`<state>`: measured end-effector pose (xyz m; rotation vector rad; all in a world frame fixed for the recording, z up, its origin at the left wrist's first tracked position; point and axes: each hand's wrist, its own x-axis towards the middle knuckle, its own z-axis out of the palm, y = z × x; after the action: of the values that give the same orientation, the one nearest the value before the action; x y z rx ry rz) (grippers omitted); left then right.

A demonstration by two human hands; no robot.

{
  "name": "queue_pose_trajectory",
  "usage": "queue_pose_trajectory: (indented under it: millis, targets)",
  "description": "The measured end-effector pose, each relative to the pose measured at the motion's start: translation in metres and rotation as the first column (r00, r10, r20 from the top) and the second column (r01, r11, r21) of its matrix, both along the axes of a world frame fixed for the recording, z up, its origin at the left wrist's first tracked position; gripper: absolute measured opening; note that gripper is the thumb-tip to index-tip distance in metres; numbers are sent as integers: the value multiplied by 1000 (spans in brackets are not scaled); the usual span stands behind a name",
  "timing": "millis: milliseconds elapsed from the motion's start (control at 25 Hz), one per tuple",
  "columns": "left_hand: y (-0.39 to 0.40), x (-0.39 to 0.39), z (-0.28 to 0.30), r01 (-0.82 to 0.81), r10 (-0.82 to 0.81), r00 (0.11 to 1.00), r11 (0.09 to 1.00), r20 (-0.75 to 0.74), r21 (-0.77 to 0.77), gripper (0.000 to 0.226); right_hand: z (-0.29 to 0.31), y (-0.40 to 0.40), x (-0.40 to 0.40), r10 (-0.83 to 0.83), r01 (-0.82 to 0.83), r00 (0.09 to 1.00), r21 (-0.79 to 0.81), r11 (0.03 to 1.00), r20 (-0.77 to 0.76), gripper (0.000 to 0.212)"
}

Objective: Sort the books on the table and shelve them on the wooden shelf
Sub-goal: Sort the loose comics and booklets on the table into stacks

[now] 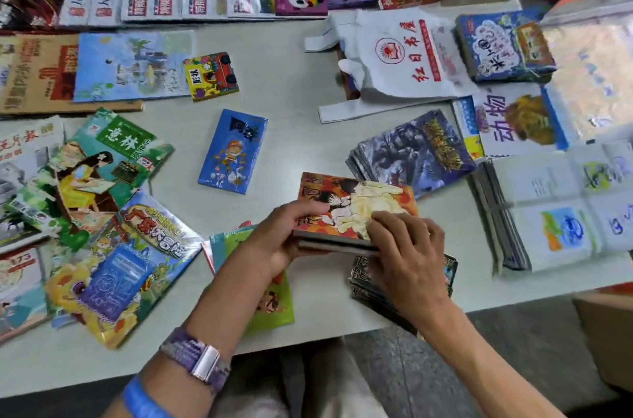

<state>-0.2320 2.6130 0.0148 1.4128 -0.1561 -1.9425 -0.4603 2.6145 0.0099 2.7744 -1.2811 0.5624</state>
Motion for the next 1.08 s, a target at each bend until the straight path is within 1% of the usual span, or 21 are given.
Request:
queue_pose_trajectory:
  millis: [80,120,160,200,240,280,320,360,400,440,480,520,560,640,680,760,800,880,1000,1040,1080]
  targets:
    - [1,-14,-7,31,-28,999,998,46,-62,28,-3,5,-22,-63,35,992,230,973,114,47]
    - [1,-21,-10,53,-50,998,995,42,-85,34,-4,9,-35,-162,86,965,335,938,206,48]
    - [3,-30,-12,90,-87,996,991,31,-101,39,-5,15,-48,-305,168,910,423,890,280,49]
    - [4,-40,-16,134,-134,991,985,8,-114,44,-7,21,-59,-477,278,817,504,818,324,49]
    - [6,-51,-18,177,-181,983,976,-18,-128,49,-8,27,-69,-652,387,682,593,706,331,51]
    - [8,-64,-19,217,-225,974,965,-39,-148,52,-10,34,-78,-801,464,521,690,556,295,54]
    - [7,-78,-20,260,-269,963,951,-31,-167,54,-12,40,-87,-907,490,355,782,385,224,60]
    - [7,-91,-20,306,-308,951,935,14,-179,56,-16,44,-96,-968,461,215,860,216,128,68]
    - [5,-103,-20,368,-356,929,912,97,-181,59,-21,48,-103,-993,385,118,921,63,18,76]
    - [3,-110,-22,438,-405,892,884,202,-164,60,-26,52,-108,-994,276,62,959,-72,-93,82]
    - [2,-112,-24,506,-452,838,854,305,-124,60,-30,56,-111,-981,165,49,970,-177,-187,84]
    - [1,-111,-28,559,-491,782,825,384,-83,59,-34,58,-113,-966,94,70,966,-241,-248,86]
    - [1,-107,-31,602,-522,725,798,450,-44,61,-35,59,-114,-955,65,103,960,-271,-277,87]
    - [5,-101,-38,636,-531,638,772,558,8,81,-39,59,-117,-943,67,167,958,-280,-288,94]
    - [8,-100,-42,614,-514,655,789,553,6,89,-40,60,-119,-938,75,198,959,-275,-285,99]
    - [13,-106,-48,483,-437,805,875,401,-16,88,-43,60,-121,-928,66,261,964,-258,-267,100]
    - [15,-111,-50,429,-401,855,903,329,-11,87,-46,60,-121,-926,48,278,966,-253,-256,98]
    - [16,-117,-61,372,-345,883,928,319,-27,90,-50,62,-120,-935,-12,278,973,-233,-220,90]
    - [12,-109,-68,359,-321,897,930,303,-77,122,-50,58,-109,-960,-128,254,980,-153,-117,77]
    - [8,-103,-68,356,-317,904,929,286,-96,126,-48,53,-103,-962,-150,262,981,-122,-80,73]
    - [3,-94,-69,336,-297,917,935,268,-116,119,-48,46,-96,-957,-153,286,983,-100,-53,72]
